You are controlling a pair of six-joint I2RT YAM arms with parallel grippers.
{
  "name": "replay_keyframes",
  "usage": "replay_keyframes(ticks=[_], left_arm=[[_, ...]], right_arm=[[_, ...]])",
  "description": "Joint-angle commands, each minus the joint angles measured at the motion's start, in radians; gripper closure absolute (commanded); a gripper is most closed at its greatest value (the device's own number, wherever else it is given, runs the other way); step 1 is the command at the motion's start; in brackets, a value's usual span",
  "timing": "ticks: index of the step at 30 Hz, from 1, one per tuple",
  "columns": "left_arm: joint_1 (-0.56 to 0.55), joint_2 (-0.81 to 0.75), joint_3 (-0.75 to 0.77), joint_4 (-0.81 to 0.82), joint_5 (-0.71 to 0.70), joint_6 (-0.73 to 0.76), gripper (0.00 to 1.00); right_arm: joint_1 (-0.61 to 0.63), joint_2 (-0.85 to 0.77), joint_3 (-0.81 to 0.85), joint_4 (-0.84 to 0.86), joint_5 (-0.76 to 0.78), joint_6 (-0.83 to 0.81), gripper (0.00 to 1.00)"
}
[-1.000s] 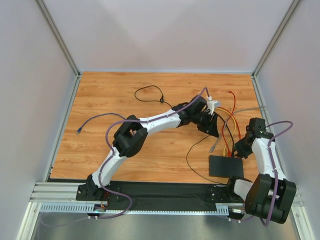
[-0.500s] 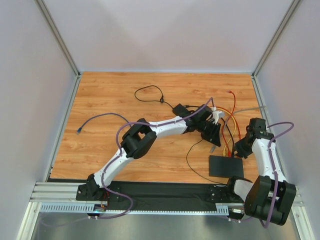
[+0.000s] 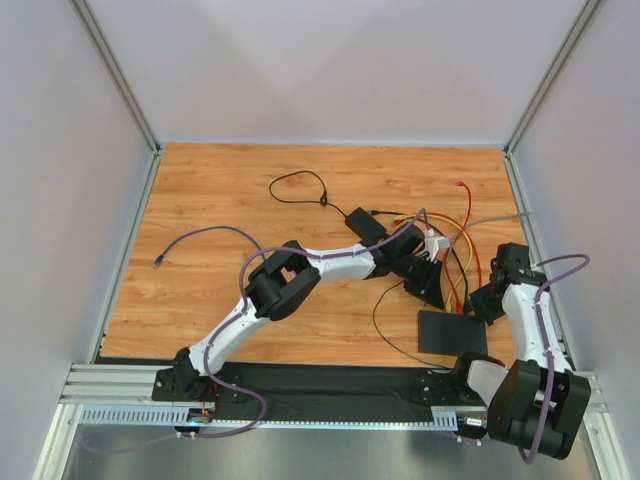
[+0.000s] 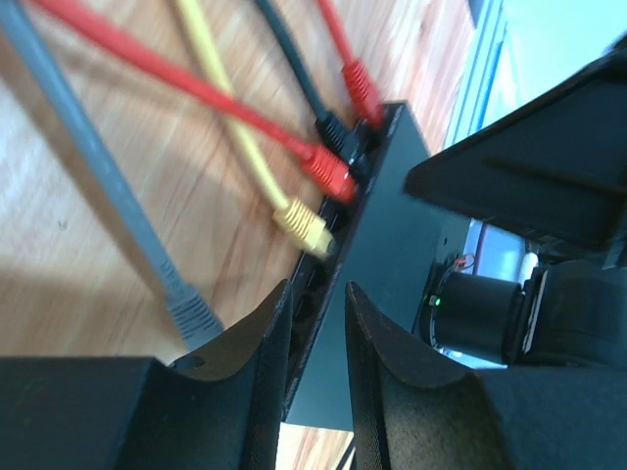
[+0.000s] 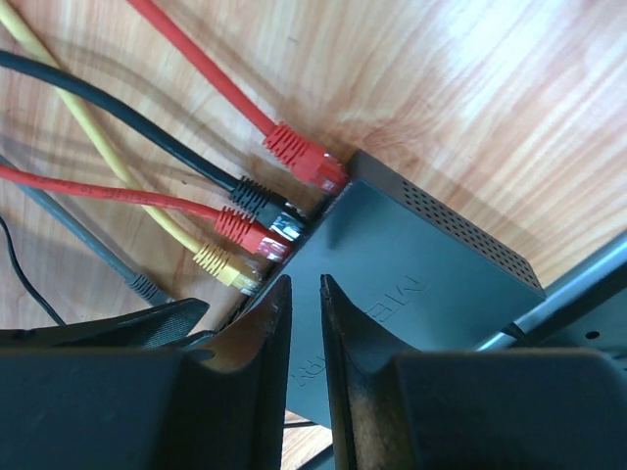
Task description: Pull the plug from the switch port
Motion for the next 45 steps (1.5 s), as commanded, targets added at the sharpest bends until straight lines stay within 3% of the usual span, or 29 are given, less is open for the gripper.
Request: replay_keyframes(ticks=[1,7,14,24,35,45], left_arm=[[-0.011,-0.019,-0.023,0.088,0.024,-0.04,0.65],[-0.011,-0.064,-0.059,0.101,0.01,-0.049,0.65],[-0.016,-0.032,-0.012,0.036,0.025,-0.11,0.57],[-0.015,0.038,0.005,0.153,0.001,-0.228,0.67],[-0.016,0.08,0.019,0.113,-0.026,-0.259,0.66],[-0.021,0.096,-0.01,0.216,-0.009,-0.322,0.65]], right_arm=[[0.003,-0.034,0.005,-0.04,0.069,0.056,0.8],[0.003,-0.049,-0.009,-0.049,0.064,0.092,0.8],[0.003,-0.028,-0.055,-0.011,0.029,0.103,0.8],[0.003,-0.015,-0.072,0.014,0.035,0.092,0.82],[0.003,0.009,-0.063,0.035,0.029,0.086,0.82],[0.003,0.015,-0.049,0.037,0.029,0.081,0.83]])
